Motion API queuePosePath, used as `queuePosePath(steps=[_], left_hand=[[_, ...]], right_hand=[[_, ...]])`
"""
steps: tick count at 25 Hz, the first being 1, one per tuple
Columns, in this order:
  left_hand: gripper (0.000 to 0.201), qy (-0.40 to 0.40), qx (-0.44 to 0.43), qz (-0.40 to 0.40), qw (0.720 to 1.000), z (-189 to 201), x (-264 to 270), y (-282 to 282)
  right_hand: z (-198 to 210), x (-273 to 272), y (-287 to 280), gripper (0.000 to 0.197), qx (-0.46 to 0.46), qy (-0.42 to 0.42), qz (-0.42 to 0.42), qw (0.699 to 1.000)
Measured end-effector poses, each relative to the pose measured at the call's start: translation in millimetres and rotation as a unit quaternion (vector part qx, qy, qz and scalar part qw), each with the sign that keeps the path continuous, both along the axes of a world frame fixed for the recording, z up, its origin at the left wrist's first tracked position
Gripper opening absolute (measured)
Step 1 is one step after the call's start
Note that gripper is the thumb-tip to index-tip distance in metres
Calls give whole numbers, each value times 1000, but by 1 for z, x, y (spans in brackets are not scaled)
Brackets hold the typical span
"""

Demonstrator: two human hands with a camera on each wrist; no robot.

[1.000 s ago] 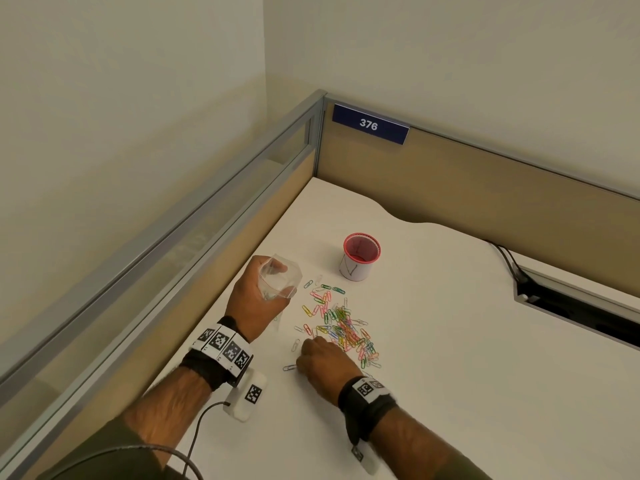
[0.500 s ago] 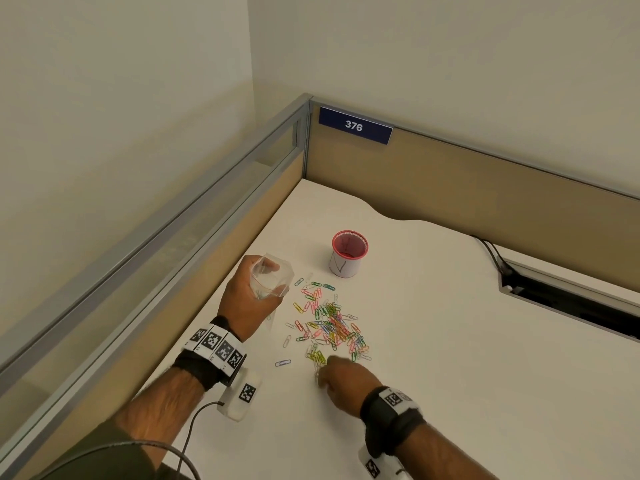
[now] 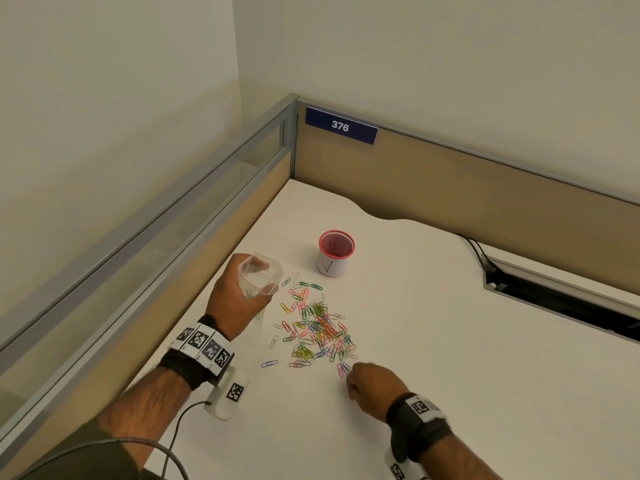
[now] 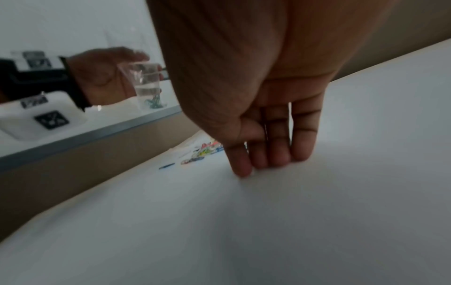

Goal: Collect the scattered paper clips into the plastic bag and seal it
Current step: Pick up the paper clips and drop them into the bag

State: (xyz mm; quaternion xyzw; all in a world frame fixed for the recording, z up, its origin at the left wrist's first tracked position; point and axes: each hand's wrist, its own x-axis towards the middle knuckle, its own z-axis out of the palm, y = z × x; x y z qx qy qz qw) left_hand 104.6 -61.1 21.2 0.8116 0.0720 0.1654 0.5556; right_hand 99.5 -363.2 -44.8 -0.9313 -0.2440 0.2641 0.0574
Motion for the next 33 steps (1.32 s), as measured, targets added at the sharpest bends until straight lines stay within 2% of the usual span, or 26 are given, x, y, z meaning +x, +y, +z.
queuePosePath(steps=[3, 5, 7, 11, 13, 18, 20, 22, 24, 26, 30, 33], left_hand=[[45, 4, -4, -10, 1000, -4, 3, -7], [46, 2, -6, -23, 1000, -5, 4, -11], [46, 2, -8, -30, 1000, -5, 6, -14], [47, 6, -12, -27, 1000, -6, 5, -14], [47, 8, -13, -27, 1000, -5, 6, -14], [45, 13, -10, -29, 999, -6, 3, -19], [45, 15, -10, -29, 999, -5, 3, -20], [45, 14, -15, -27, 999, -5, 5, -20], [45, 14, -11, -26, 1000, -6, 5, -19], [46, 15, -7, -26, 1000, -7, 6, -18], [45, 11, -16, -24, 1000, -8, 6, -16], [46, 19, -18, -22, 999, -8, 7, -15]], right_hand=[[-5, 12, 11, 27, 67, -28, 1, 997], [-8, 25, 18, 39, 111, -10, -12, 994], [-9, 34, 19, 40, 130, -16, -52, 990], [-10, 50, 8, 32, 95, -70, -189, 975], [-12, 53, 9, 33, 62, -60, -205, 975], [-18, 49, 39, 33, 89, -20, -133, 987], [-12, 55, 41, 26, 124, -19, -158, 979], [-8, 64, 42, 36, 119, -28, -175, 977], [-5, 69, 50, 54, 73, -10, -132, 988], [-5, 68, 63, 59, 36, -14, -71, 997], [-13, 63, 78, 34, 22, -81, -30, 996], [-13, 63, 77, 25, 17, -104, -21, 994]])
